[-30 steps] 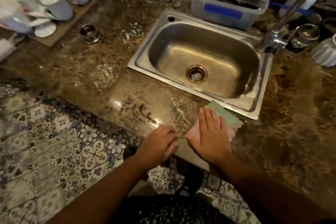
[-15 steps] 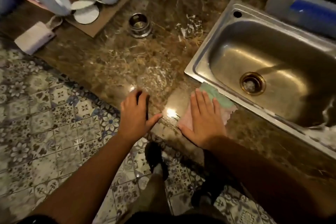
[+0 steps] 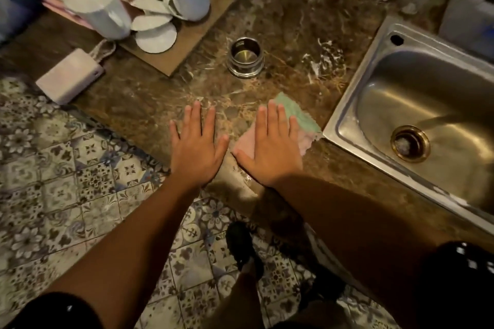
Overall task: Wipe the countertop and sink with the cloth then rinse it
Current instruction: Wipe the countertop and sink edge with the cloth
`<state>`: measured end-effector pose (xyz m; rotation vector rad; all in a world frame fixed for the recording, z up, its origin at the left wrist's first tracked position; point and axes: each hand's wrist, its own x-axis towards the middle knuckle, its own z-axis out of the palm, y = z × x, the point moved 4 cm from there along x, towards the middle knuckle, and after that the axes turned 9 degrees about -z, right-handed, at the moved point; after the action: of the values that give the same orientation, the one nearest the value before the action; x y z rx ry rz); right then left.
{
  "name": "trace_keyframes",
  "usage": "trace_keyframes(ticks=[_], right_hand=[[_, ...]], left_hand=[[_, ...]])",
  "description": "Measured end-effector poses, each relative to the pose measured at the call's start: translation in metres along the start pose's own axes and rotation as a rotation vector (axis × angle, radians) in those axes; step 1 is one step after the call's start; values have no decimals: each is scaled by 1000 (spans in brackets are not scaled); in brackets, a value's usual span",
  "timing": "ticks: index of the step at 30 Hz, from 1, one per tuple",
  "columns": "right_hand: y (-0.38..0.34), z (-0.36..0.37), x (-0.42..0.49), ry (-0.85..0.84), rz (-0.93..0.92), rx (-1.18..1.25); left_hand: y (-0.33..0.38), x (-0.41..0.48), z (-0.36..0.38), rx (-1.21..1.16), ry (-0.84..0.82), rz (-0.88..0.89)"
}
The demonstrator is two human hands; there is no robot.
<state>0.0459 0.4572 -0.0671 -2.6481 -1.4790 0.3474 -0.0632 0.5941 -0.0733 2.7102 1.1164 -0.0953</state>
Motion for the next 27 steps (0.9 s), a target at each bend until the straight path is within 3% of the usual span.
trace_keyframes(ticks=[11, 21, 27], right_hand=[[-4, 0, 13, -1, 4, 13], [66, 4, -164, -135, -102, 44], [128, 9, -266, -143, -17, 5]], left_hand=[[-1, 2, 1, 16, 22, -20], [5, -6, 1, 119, -41, -32], [26, -46, 11, 71, -32, -128]])
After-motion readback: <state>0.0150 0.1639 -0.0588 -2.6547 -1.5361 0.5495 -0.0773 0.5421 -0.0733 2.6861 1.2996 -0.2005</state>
